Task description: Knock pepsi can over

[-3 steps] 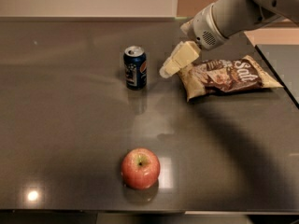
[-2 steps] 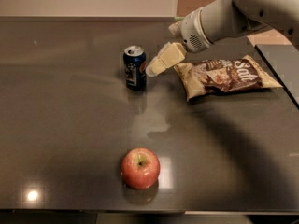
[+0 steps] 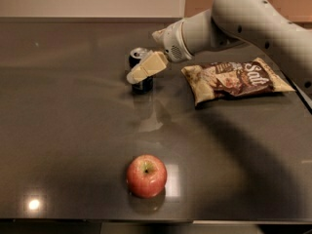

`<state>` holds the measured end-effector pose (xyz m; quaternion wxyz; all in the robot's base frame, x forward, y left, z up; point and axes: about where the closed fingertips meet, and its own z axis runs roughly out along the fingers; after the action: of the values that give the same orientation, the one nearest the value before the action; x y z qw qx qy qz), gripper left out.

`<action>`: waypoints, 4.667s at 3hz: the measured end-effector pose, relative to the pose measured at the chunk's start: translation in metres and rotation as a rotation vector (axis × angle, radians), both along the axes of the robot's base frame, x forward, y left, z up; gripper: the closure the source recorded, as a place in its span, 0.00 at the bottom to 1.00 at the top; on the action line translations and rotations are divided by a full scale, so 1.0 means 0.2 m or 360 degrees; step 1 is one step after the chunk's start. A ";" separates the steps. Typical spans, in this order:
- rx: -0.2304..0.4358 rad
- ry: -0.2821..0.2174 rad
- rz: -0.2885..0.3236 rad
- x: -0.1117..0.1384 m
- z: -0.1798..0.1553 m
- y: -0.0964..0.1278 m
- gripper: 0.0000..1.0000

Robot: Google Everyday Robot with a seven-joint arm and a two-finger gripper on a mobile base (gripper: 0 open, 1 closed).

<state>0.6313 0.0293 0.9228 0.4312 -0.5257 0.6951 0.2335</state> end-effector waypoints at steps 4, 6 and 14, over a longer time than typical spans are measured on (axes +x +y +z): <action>0.0106 0.0053 0.0040 0.08 -0.13 0.11 0.41; 0.0024 0.0074 0.0136 -0.03 0.00 0.09 0.87; -0.1207 0.0263 0.0671 -0.45 -0.31 -0.04 0.00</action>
Offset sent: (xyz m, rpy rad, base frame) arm 0.0212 0.0245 -0.0383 0.0457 0.0469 0.0124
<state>0.5406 0.0210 0.8608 0.0935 -0.7567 0.6414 0.0860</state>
